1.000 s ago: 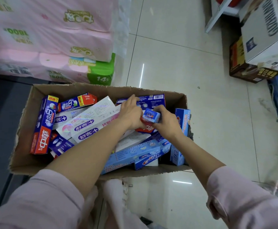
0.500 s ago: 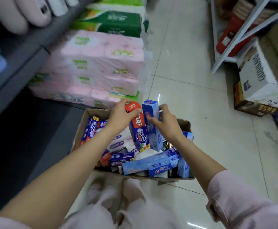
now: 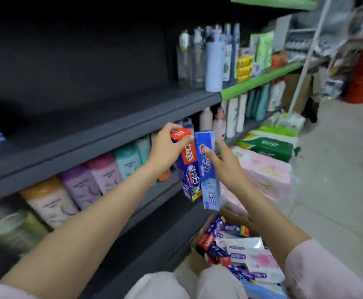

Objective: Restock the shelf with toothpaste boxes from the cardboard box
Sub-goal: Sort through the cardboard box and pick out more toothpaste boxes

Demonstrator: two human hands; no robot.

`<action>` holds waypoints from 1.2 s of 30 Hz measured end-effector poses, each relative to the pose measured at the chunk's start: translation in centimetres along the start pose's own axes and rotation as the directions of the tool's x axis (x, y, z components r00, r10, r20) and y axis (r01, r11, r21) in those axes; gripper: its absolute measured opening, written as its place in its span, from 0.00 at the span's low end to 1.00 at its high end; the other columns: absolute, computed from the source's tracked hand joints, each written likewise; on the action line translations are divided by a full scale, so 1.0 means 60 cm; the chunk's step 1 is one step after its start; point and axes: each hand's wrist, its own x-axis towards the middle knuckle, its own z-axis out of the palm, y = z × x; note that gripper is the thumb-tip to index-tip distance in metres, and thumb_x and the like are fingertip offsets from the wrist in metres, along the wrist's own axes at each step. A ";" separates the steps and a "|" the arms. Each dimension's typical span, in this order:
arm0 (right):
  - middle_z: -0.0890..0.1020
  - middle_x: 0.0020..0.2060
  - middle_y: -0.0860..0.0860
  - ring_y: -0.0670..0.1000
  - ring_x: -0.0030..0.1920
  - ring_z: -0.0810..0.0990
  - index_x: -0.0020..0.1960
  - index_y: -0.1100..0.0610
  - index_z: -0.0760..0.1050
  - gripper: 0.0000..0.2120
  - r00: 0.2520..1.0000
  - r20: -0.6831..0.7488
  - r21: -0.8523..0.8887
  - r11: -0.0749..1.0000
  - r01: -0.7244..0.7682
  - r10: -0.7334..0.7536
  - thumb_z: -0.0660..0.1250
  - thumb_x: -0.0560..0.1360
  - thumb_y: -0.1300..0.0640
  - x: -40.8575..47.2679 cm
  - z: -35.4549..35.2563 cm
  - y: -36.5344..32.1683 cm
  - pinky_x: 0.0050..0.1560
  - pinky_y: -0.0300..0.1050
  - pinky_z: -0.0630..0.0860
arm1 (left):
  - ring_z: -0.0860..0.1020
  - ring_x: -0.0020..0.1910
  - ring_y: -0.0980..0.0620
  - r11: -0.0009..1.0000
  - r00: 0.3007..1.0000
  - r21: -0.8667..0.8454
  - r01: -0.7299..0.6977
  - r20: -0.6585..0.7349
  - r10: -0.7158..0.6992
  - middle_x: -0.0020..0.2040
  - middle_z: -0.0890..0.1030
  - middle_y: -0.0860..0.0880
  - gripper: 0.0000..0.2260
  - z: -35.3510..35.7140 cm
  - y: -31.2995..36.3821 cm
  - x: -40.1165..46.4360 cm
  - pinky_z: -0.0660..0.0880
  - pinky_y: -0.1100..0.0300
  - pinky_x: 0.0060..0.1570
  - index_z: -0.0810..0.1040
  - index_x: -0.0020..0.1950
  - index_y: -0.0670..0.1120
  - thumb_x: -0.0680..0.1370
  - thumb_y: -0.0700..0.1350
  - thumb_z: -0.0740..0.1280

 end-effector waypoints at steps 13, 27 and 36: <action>0.71 0.27 0.42 0.46 0.29 0.71 0.71 0.36 0.59 0.23 0.880 0.212 0.030 0.903 0.428 -0.424 0.61 0.78 0.46 0.029 0.309 -0.387 0.36 0.45 0.70 | 0.78 0.38 0.53 0.968 0.820 -0.238 0.074 -0.539 -0.195 0.49 0.80 0.44 0.16 -0.514 0.043 -0.063 0.77 0.59 0.34 0.73 0.56 0.41 0.75 0.50 0.69; 0.75 0.53 0.56 0.56 0.49 0.82 0.53 0.52 0.57 0.17 0.951 0.310 0.525 0.835 -0.165 -0.007 0.66 0.77 0.59 -0.012 0.461 -0.468 0.35 0.50 0.81 | 0.79 0.40 0.54 0.927 0.521 -0.373 -0.051 -0.802 -0.294 0.45 0.77 0.47 0.10 -0.672 0.006 -0.189 0.76 0.67 0.29 0.67 0.51 0.43 0.79 0.47 0.65; 0.75 0.54 0.57 0.56 0.54 0.79 0.61 0.53 0.61 0.16 0.886 0.463 0.664 0.667 -0.338 -0.012 0.61 0.78 0.65 -0.026 0.544 -0.472 0.52 0.58 0.79 | 0.79 0.44 0.54 0.940 0.442 -0.337 -0.052 -0.852 -0.281 0.49 0.76 0.47 0.13 -0.721 -0.001 -0.203 0.77 0.61 0.38 0.62 0.55 0.44 0.80 0.50 0.63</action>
